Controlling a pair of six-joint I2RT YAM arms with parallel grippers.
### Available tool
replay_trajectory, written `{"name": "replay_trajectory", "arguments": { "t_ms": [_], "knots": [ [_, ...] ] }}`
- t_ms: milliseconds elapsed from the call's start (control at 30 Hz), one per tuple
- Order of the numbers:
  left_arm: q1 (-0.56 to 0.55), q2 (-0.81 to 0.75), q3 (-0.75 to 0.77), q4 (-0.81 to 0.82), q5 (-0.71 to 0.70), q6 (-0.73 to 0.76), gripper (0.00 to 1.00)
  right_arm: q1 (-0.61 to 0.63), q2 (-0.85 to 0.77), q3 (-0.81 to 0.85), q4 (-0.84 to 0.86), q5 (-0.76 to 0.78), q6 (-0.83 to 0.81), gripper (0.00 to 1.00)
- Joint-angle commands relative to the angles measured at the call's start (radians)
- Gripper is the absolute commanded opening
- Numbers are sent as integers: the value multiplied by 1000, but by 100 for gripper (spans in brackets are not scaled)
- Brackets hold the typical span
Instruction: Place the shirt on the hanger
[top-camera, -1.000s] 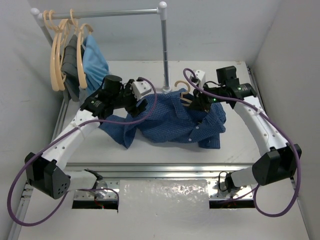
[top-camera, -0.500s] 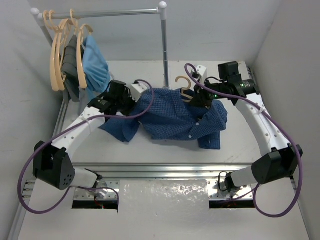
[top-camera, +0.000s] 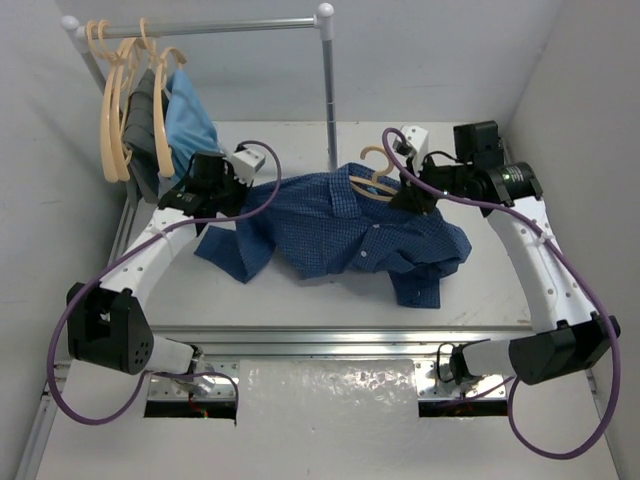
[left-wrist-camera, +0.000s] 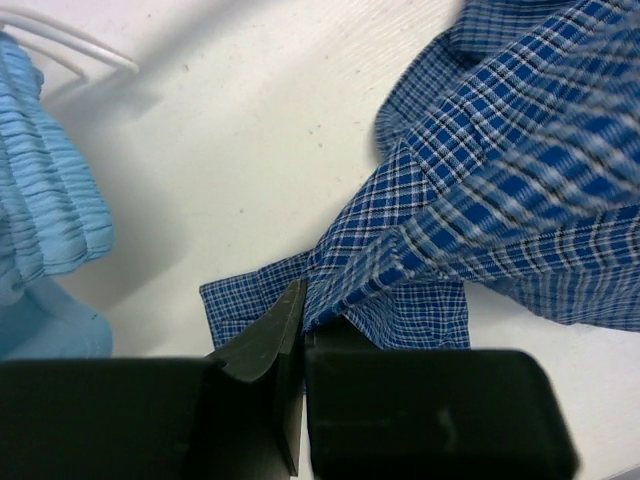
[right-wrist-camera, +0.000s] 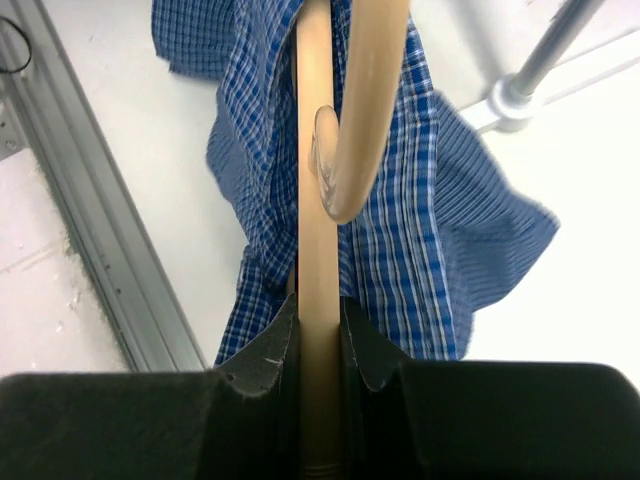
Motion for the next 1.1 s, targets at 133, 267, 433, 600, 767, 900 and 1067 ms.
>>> {"name": "replay_trajectory", "arguments": {
  "t_ms": [133, 267, 433, 600, 767, 900, 1067],
  "knots": [
    [26, 17, -84, 62, -118, 76, 0, -25, -58, 134, 18, 75, 17, 0],
    [23, -6, -29, 33, 98, 38, 11, 48, -26, 203, -28, 162, 10, 0],
    [21, -10, 101, -1, 236, -60, 57, 199, 60, 277, 4, 267, 178, 0],
    [21, -68, 171, -3, 270, -136, 61, 237, 167, 387, 1, 449, 327, 0],
    [23, -180, 174, 88, 288, -222, 68, 318, 224, 430, 42, 530, 464, 0],
    [23, -251, 152, 164, 342, -311, 69, 387, 262, 449, 109, 500, 538, 0],
    [21, -268, 155, 116, 491, -349, 57, 450, 313, 524, 108, 572, 614, 0]
  ]
}}
